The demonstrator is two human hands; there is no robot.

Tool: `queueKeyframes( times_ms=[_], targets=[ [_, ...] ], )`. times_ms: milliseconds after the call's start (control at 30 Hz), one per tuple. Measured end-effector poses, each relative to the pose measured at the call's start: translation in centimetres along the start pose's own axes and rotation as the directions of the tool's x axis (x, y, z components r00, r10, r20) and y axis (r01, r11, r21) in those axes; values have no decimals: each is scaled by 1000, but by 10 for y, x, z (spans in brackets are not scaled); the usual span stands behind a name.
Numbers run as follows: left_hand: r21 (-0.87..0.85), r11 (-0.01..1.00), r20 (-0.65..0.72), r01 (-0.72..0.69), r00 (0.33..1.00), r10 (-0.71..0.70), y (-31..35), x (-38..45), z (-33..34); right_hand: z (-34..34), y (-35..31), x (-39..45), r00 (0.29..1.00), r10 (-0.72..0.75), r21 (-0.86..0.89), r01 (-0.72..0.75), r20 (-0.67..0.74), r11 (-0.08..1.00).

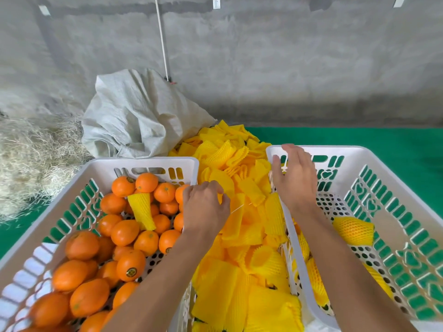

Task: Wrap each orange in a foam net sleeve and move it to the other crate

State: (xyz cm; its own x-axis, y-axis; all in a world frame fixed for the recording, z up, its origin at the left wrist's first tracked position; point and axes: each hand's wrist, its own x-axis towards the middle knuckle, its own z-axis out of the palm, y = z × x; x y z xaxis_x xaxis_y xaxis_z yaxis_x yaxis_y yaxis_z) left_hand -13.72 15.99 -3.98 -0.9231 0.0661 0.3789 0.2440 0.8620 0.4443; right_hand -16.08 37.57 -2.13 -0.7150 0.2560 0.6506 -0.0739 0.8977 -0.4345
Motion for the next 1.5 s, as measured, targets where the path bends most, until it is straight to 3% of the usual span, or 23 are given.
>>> queueKeyframes(
  times_ms=[67, 133, 233, 367, 467, 600, 733, 800, 867, 900, 967, 1033, 1167, 1300, 1367, 1500],
  targets=[
    [39, 999, 27, -11, 1000, 10, -1, -1, 2, 3, -22, -5, 978, -201, 47, 198, 49, 979],
    [84, 996, 32, -28, 999, 25, 1, 0, 3, 13, -40, -16, 926, -299, 91, 285, 231, 954],
    [46, 999, 19, 6, 1000, -7, 3, 0, 1, 34, -57, -32, 778, -321, 109, 314, 540, 943],
    [-5, 999, 3, 34, 999, -34, 5, 0, 1, 48, -59, -41, 677, -328, 102, 352, 659, 931],
    [-51, 998, -14, 27, 1000, -28, 8, 0, 1, 46, -52, -38, 672, -260, 134, 234, 694, 963],
    [-166, 986, -96, -9, 995, -8, 8, 2, -10, 47, -40, -34, 732, -267, 291, 98, 627, 952],
    [-493, 868, -213, 65, 958, -192, -22, 25, -33, 50, -34, -31, 746, -239, 334, 24, 621, 942],
    [-548, 831, -232, 93, 938, -258, -53, 33, -38, 51, -31, -31, 739, -257, 341, 40, 622, 939],
    [-449, 865, -97, 223, 951, -295, -91, 36, -32, 51, -29, -31, 737, -261, 339, 47, 624, 940],
    [-312, 896, 50, 316, 947, -316, -107, 33, -25, 51, -28, -30, 737, -262, 340, 46, 623, 939],
    [40, 918, 352, 396, 854, -383, -126, 21, -6, 52, -28, -30, 741, -260, 343, 43, 619, 938],
    [236, 909, 500, 344, 759, -417, -131, 7, 5, 52, -27, -29, 743, -252, 346, 30, 620, 938],
    [312, 922, 596, 228, 709, -377, -127, -4, 5, 51, -27, -30, 735, -249, 349, 18, 630, 937],
    [369, 890, 725, 268, 517, -456, -119, -10, -3, 50, -26, -29, 738, -236, 353, -3, 632, 936],
    [383, 888, 728, 257, 508, -461, -118, -10, -3, 51, -26, -29, 736, -234, 352, -7, 636, 936],
    [452, 878, 691, 159, 560, -457, -124, -1, 4, 53, -23, -29, 735, -231, 364, -24, 637, 931]
  ],
)
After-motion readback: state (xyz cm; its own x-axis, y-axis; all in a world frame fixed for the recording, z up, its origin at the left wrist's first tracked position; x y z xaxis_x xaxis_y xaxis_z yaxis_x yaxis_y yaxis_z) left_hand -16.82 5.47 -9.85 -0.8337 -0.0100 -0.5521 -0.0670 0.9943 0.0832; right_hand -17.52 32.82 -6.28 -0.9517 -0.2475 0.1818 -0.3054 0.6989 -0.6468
